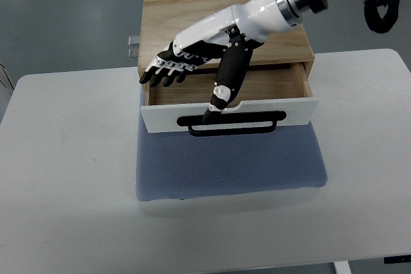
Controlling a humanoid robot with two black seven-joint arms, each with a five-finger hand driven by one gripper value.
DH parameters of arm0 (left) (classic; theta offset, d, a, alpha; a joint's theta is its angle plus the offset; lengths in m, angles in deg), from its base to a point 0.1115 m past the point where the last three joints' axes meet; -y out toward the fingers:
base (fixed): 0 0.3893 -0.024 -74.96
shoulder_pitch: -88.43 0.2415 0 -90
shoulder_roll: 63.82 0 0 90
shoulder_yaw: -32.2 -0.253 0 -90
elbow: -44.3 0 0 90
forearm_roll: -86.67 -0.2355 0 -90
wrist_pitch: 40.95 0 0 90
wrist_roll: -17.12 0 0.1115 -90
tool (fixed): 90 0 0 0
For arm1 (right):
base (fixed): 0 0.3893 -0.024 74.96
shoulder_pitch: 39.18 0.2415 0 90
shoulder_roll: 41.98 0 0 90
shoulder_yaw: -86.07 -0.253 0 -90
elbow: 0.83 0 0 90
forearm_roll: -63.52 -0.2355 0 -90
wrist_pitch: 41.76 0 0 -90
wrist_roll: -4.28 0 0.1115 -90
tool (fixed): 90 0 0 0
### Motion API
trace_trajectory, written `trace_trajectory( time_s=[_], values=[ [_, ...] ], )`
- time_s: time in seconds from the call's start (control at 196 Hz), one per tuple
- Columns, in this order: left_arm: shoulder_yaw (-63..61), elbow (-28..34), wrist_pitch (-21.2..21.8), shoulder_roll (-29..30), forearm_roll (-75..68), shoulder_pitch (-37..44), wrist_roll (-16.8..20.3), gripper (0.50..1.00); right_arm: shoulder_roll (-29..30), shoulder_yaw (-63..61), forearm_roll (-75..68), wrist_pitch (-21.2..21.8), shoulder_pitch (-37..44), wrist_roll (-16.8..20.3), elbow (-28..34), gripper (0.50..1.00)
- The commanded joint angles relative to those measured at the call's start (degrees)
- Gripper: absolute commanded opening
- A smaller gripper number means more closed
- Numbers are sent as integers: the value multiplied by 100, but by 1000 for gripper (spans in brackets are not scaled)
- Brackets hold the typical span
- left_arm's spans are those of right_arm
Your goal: Open wood drawer with right hand
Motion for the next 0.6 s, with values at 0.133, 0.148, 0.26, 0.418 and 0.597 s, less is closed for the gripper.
trace_trajectory(
  time_s=[0.133,0.148,0.26,0.418,0.597],
  values=[
    [0,0,0,0,0,-1,0,1000,-222,-1834,-87,-389,-1424,-11,-1182,944],
    [0,0,0,0,0,-1,0,1000,-205,-2044,-87,-459,-1573,-11,-1339,944],
    [0,0,0,0,0,-1,0,1000,-46,-3108,-78,-846,-2365,-143,-2149,944],
    [0,0,0,0,0,-1,0,1000,270,-4304,-78,-1347,-3147,-362,-2905,944],
    [0,0,0,0,0,-1,0,1000,367,-4893,-219,-2085,-3639,-837,-3590,944]
  ],
)
